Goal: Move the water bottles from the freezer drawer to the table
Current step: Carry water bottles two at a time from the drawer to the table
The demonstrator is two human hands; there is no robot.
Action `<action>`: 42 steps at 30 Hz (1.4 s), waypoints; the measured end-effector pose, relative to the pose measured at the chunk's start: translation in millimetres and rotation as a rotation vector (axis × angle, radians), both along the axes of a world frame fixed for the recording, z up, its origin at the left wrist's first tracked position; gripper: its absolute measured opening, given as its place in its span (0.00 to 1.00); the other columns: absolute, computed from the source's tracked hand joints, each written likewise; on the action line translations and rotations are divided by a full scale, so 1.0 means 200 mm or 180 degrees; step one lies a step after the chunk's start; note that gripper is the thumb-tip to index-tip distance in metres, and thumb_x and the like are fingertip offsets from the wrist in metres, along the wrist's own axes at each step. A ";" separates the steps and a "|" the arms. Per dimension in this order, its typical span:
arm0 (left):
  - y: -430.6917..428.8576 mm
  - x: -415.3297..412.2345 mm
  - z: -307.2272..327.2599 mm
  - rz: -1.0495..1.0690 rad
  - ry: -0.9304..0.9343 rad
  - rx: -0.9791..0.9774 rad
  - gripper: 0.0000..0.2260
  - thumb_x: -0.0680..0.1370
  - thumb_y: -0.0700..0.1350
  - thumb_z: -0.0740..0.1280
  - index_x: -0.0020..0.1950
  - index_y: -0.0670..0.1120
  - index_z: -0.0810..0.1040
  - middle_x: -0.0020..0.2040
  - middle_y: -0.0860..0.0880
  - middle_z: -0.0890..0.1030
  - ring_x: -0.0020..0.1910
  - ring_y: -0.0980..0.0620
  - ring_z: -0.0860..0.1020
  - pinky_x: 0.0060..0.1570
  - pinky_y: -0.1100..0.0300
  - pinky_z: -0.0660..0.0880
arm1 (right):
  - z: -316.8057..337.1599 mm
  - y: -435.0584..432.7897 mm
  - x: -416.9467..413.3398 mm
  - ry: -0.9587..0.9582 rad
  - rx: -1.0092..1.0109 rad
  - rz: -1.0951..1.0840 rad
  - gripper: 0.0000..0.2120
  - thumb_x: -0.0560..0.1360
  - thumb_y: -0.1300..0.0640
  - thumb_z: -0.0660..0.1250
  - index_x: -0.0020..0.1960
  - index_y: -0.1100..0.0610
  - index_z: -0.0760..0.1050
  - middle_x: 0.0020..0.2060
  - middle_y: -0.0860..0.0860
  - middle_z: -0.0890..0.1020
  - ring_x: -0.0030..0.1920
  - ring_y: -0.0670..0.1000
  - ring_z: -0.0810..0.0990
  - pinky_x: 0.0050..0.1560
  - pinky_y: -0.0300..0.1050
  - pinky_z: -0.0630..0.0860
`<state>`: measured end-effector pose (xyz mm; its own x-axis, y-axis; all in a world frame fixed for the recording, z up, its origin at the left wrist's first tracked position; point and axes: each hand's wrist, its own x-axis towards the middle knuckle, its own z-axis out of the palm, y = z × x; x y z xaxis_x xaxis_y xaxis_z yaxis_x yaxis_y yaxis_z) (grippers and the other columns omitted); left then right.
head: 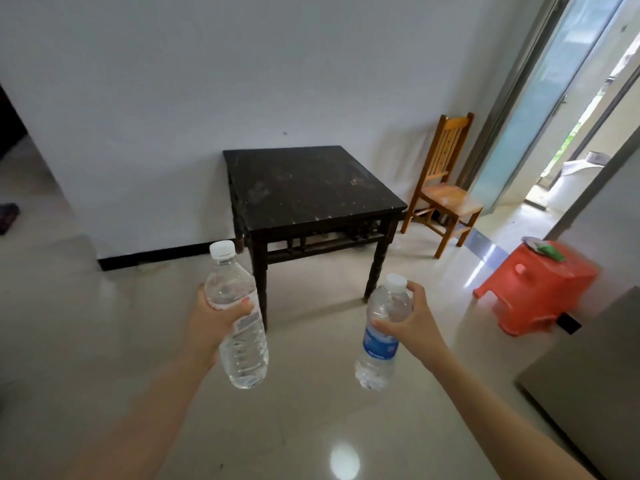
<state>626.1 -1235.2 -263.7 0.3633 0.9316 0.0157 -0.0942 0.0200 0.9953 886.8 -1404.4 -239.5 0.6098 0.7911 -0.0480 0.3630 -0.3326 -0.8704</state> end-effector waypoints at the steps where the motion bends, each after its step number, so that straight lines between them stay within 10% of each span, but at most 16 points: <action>1: 0.07 -0.07 0.00 0.0006 0.0041 0.0042 0.27 0.56 0.49 0.74 0.53 0.42 0.76 0.43 0.42 0.80 0.43 0.41 0.80 0.43 0.47 0.79 | 0.00 0.07 -0.06 -0.0024 -0.0017 -0.0025 0.36 0.64 0.56 0.77 0.60 0.44 0.56 0.60 0.50 0.70 0.60 0.51 0.71 0.60 0.50 0.73; 14: 0.79 -0.55 0.03 0.0112 -0.0191 0.0178 0.16 0.54 0.48 0.73 0.41 0.56 0.79 0.35 0.54 0.82 0.35 0.56 0.81 0.32 0.64 0.77 | 0.02 0.84 -0.57 0.0006 0.0068 -0.0002 0.38 0.66 0.59 0.75 0.67 0.51 0.56 0.57 0.45 0.67 0.59 0.47 0.68 0.59 0.47 0.72; 42: 2.50 -0.23 -0.05 0.0431 0.0186 0.0159 0.36 0.53 0.52 0.77 0.58 0.43 0.73 0.51 0.41 0.80 0.48 0.42 0.80 0.47 0.48 0.77 | -0.01 2.63 -0.12 -0.0038 0.0136 0.0367 0.39 0.66 0.59 0.75 0.68 0.53 0.55 0.56 0.45 0.68 0.58 0.46 0.69 0.58 0.43 0.71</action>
<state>579.8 -734.2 -273.6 0.2359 0.9707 0.0457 -0.0346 -0.0386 0.9987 862.2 -877.5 -241.7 0.5149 0.8572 -0.0059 0.4071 -0.2506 -0.8783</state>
